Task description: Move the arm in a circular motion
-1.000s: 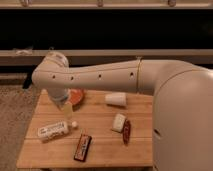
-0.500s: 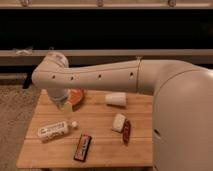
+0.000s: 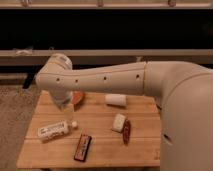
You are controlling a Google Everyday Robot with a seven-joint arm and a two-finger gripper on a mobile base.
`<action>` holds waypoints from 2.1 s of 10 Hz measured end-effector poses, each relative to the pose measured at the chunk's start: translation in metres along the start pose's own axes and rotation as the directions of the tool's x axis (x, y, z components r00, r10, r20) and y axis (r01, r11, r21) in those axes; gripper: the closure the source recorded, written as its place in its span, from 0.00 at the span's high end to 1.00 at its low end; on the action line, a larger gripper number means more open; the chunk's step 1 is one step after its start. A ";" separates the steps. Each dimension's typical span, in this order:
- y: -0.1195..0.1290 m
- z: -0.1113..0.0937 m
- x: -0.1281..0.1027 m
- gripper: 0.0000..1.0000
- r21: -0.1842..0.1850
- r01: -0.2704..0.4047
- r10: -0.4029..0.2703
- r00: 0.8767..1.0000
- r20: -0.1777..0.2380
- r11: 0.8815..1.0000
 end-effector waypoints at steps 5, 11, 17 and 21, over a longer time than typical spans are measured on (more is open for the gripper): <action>0.047 -0.010 0.034 0.80 0.033 -0.059 0.058 0.998 0.029 0.998; -0.030 0.008 0.019 0.80 0.023 -0.025 0.024 0.999 0.033 0.999; -0.100 0.024 0.094 0.80 -0.006 -0.132 0.132 0.991 0.020 0.991; -0.120 0.030 0.188 0.80 -0.019 -0.308 0.308 0.951 0.032 0.951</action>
